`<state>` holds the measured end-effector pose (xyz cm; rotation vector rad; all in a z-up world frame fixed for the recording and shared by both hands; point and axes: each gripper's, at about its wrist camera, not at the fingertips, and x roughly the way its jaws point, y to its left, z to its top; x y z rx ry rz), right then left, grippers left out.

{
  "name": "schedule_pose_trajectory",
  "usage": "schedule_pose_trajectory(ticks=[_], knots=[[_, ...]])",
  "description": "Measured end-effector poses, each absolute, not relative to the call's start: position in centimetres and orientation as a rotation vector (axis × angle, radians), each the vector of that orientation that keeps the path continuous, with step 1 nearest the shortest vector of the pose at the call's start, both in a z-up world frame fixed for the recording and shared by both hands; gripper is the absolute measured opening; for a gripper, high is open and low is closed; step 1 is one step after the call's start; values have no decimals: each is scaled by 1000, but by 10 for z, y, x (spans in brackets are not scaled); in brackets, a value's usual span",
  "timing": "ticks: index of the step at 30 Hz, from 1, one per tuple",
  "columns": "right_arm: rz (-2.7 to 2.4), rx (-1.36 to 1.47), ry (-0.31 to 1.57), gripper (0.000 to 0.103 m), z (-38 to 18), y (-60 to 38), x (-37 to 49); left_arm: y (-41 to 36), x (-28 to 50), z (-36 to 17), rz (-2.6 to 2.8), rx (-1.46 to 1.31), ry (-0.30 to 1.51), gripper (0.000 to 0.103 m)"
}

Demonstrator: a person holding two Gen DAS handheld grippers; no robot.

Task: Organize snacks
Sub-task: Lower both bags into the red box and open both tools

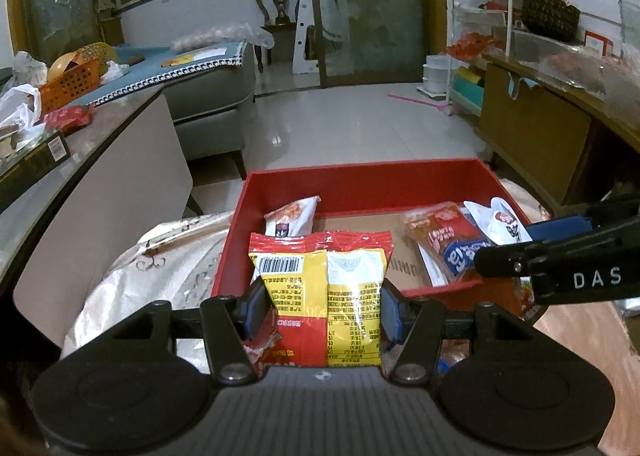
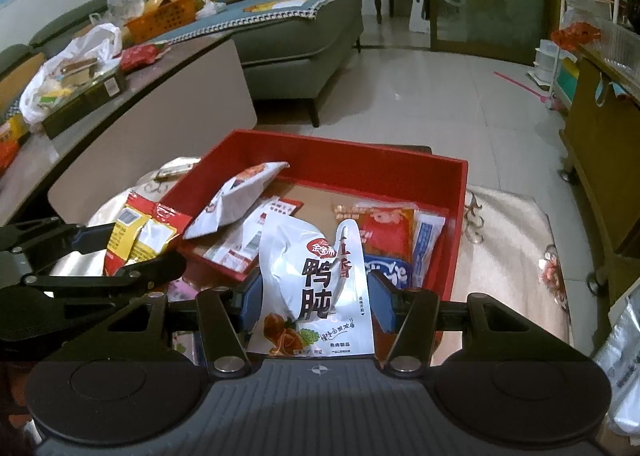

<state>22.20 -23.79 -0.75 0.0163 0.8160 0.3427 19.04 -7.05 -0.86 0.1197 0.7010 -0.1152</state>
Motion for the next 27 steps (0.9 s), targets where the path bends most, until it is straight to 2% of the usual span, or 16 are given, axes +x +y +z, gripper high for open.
schedule_pose_trajectory(ticks=[27], knots=[[290,27,806,63,-13,-251,249,-75,225,-10,-98,123,670,50]])
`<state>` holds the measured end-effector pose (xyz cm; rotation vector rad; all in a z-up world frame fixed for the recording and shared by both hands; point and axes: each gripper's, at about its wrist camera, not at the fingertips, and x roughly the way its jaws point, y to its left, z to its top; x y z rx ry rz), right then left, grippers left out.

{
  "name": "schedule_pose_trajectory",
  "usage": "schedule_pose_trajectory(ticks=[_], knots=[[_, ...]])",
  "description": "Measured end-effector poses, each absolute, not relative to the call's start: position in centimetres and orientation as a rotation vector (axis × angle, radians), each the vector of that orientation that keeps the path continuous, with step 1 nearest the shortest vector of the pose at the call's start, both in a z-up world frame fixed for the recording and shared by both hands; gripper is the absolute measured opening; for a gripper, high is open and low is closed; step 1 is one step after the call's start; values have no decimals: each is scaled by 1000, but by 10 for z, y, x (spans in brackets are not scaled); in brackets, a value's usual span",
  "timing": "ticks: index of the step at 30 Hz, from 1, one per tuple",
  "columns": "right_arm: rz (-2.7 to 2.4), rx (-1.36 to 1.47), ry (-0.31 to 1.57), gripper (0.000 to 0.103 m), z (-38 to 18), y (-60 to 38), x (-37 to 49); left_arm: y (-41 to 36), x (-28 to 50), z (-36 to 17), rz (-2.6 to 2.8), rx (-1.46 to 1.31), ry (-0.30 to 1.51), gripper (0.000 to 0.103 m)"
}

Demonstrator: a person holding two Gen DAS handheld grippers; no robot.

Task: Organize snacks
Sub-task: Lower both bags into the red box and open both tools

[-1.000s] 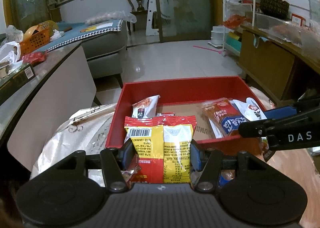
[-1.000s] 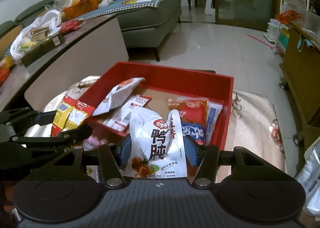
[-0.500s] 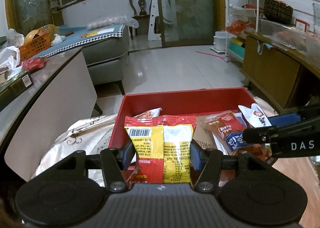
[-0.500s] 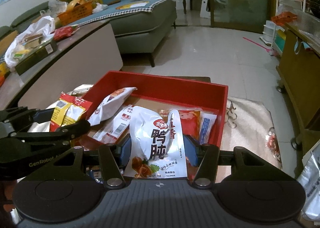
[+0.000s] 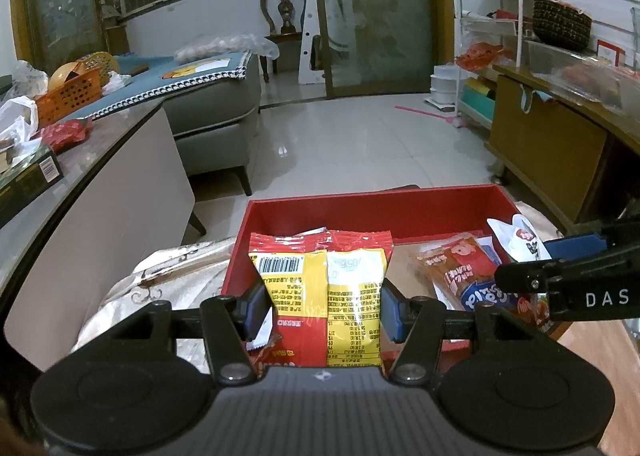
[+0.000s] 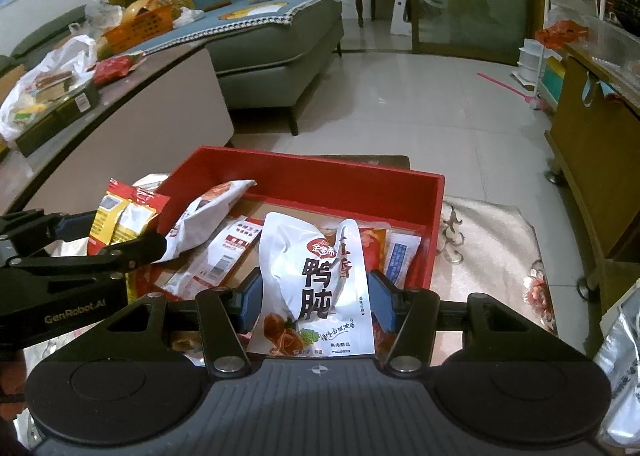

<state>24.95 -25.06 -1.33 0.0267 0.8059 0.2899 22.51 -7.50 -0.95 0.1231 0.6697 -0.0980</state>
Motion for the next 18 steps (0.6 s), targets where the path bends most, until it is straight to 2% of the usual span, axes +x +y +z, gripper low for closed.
schedule_pose_trajectory(ticks=[18], knots=[[272,9,819,63,-30,-253,269,-82,254,-16,-89,133,659,50]])
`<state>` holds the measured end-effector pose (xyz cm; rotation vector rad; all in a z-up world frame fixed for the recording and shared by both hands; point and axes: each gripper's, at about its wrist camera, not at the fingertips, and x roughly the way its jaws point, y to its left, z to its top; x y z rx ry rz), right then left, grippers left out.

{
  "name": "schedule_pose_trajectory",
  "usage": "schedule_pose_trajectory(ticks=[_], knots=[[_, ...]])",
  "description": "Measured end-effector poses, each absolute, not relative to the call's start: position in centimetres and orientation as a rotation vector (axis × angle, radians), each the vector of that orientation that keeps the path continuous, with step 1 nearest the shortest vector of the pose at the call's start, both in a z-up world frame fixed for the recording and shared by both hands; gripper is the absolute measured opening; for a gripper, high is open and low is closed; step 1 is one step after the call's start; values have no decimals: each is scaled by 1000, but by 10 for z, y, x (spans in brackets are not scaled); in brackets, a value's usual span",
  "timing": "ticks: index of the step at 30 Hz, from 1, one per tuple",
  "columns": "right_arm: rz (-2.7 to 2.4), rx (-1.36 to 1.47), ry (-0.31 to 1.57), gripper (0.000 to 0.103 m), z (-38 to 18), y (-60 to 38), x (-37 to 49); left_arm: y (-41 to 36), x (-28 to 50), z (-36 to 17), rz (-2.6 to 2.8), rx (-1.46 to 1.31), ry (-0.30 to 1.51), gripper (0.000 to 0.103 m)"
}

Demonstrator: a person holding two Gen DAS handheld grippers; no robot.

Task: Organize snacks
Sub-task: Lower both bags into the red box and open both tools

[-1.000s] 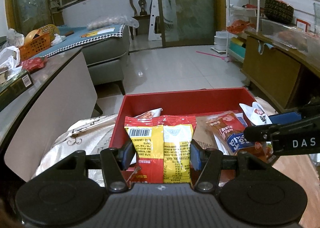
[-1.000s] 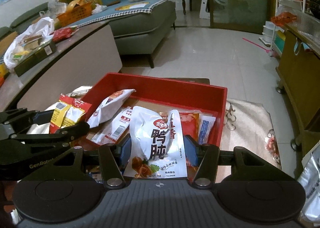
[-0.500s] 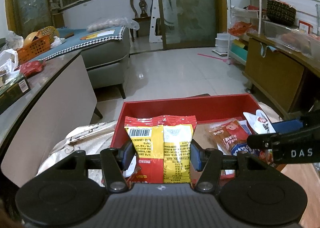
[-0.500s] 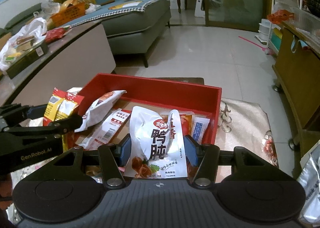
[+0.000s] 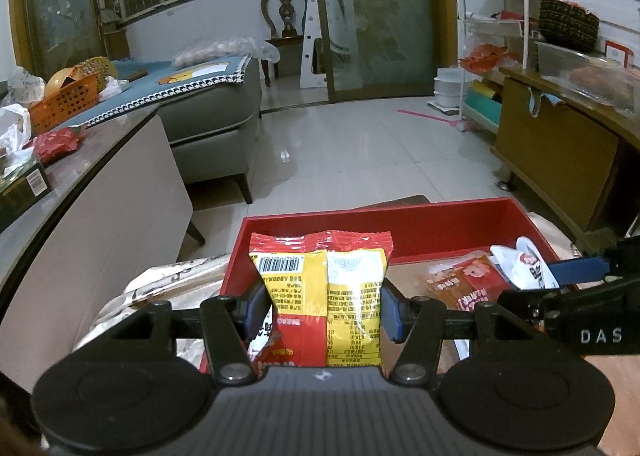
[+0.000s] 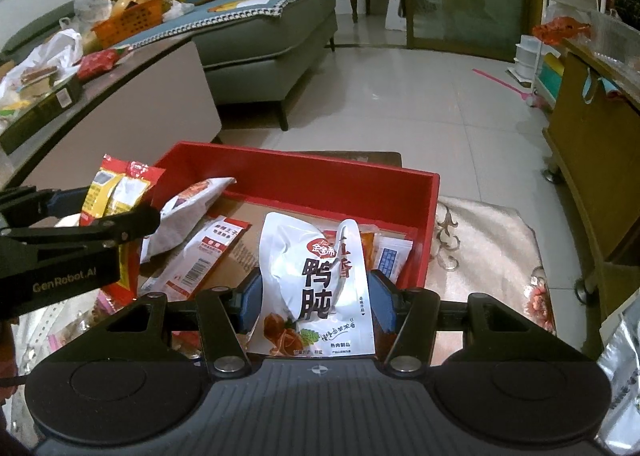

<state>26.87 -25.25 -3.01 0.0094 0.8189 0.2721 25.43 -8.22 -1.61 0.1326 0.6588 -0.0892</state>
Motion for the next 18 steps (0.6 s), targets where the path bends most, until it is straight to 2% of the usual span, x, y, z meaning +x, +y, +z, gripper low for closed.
schedule_pose_trajectory(ticks=[14,18], knots=[[260,-19,836,63,-48,-248,285,-92,279,-36,-95,156,680,51],[261,-6,825,66,-46,-248,285,-93,279,-36,-87,157,684,60]])
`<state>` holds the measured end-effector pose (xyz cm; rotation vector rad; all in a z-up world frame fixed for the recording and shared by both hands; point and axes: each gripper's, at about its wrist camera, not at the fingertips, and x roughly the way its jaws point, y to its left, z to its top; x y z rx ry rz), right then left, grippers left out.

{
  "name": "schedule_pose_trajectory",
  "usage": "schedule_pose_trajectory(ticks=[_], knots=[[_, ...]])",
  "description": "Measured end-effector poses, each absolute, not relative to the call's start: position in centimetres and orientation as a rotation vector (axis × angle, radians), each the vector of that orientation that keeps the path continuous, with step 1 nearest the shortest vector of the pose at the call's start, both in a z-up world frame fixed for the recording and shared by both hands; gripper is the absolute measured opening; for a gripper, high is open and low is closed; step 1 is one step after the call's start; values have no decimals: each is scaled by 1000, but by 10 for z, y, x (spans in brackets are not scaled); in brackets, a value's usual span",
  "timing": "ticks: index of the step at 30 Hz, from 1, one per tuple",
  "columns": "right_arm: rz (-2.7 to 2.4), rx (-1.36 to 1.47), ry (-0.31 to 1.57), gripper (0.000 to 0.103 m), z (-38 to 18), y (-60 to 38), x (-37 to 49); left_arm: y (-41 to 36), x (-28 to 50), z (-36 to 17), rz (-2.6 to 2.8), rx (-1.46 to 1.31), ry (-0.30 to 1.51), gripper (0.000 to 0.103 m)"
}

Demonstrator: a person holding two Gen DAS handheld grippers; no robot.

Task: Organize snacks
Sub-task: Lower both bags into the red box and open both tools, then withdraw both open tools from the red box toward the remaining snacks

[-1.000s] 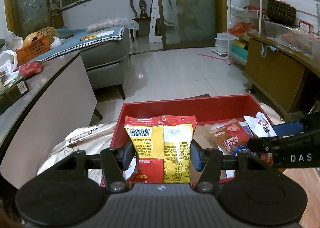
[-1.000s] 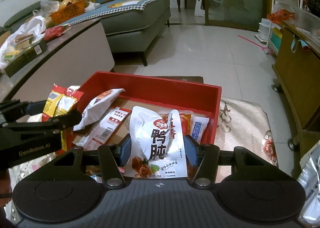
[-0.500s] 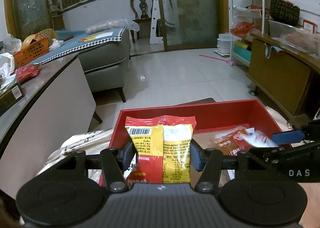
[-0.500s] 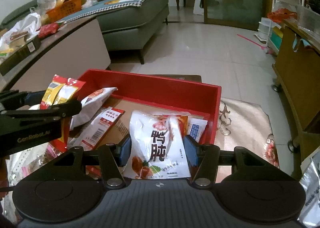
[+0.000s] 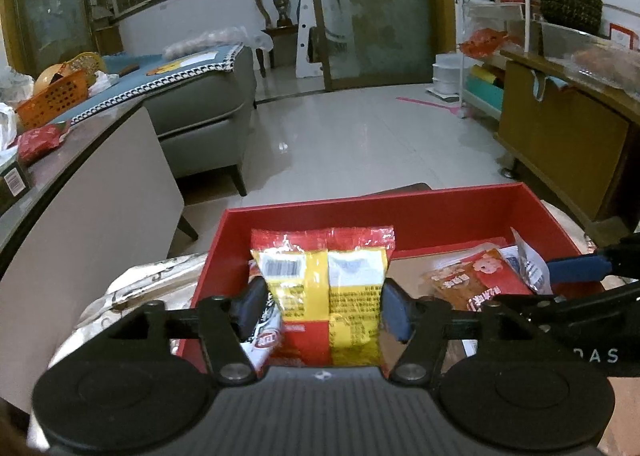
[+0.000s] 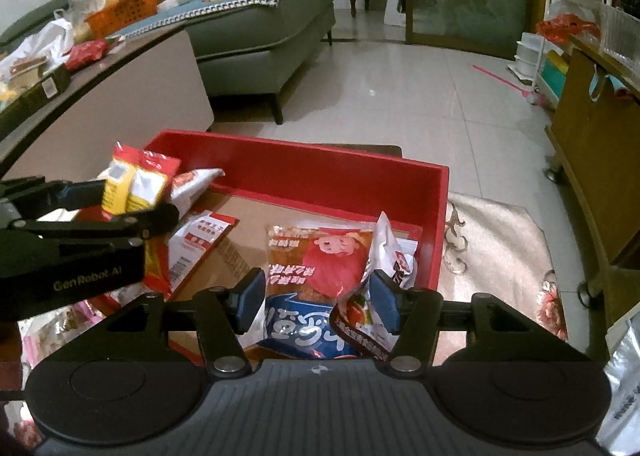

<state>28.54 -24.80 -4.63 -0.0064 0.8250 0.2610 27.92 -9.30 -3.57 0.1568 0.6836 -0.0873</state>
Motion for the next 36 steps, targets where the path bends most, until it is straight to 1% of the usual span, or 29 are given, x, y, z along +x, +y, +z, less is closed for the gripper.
schedule_pose_trajectory(ticks=[4,5,12,20,36], knots=[[249,-2,803,68,-40,-250,283,-90,273,-25,-56,164,639,73],[243,0,795,68,-37,-251,282,-89,272,-22,-54,156,633,74],[245,3,773,69,-21,-252,272,-83,257,-1,-55,136,624,75],[285,2,755,71,1,-241,238,-70,226,15,-68,107,638,77],[323,5,824,74,-7,-227,195,-51,182,11,-76,102,689,77]])
